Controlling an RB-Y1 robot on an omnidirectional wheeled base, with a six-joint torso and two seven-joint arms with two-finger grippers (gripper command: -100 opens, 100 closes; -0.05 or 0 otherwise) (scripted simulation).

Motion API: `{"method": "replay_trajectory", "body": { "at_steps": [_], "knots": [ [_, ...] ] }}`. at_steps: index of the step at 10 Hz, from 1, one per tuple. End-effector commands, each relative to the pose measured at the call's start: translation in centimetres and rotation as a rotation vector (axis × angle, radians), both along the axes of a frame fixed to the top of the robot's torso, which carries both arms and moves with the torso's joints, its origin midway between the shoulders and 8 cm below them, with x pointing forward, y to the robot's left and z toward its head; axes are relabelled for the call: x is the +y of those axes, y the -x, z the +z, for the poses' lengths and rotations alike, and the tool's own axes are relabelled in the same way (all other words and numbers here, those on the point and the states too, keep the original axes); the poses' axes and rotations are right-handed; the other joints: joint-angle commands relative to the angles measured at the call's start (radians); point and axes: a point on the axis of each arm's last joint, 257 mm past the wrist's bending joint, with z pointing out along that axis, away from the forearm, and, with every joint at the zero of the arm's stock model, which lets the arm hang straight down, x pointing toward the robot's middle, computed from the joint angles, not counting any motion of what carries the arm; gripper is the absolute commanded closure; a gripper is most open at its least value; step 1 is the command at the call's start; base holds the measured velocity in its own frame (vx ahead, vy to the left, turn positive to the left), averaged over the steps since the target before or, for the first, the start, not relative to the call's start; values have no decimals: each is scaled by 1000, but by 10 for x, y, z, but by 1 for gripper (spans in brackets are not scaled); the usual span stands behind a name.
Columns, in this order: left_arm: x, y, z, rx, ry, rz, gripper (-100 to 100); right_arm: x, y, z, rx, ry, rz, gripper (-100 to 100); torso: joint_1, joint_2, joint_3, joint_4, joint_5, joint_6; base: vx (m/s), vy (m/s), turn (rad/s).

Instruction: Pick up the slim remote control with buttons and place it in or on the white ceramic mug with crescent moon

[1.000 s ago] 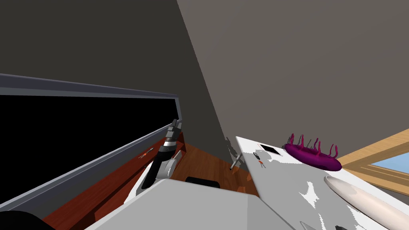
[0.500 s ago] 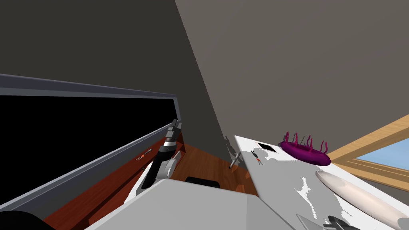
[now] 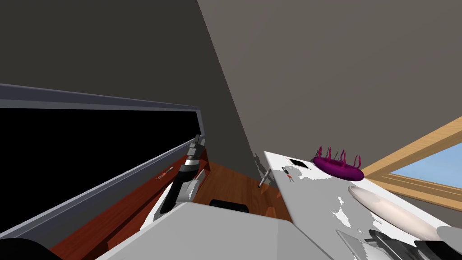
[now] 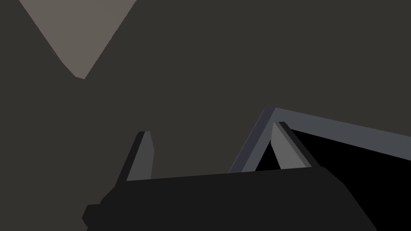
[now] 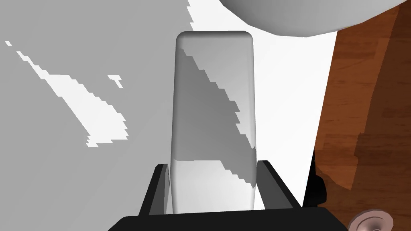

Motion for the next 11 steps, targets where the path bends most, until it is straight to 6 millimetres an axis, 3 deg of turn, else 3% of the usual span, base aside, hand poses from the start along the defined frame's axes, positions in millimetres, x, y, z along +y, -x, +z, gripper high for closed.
{"method": "replay_trajectory", "body": {
  "at_steps": [1, 5, 11],
  "knots": [
    [0, 0, 0, 0, 0, 0, 0, -8, -7, 12, -4, 23, -1, 100, 0, 0, 0, 0, 0, 0, -104, 30, 3],
    [0, 0, 0, 0, 0, 0, 0, -29, -35, 43, -27, 89, -22, 100, 2, 3, 2, 2, 2, 2, -95, 31, 30],
    [0, 0, 0, 0, 0, 0, 0, -42, -64, 74, -64, 129, -98, 100, 3, 4, 3, 2, 2, 3, -100, 33, 73]
  ]
}}
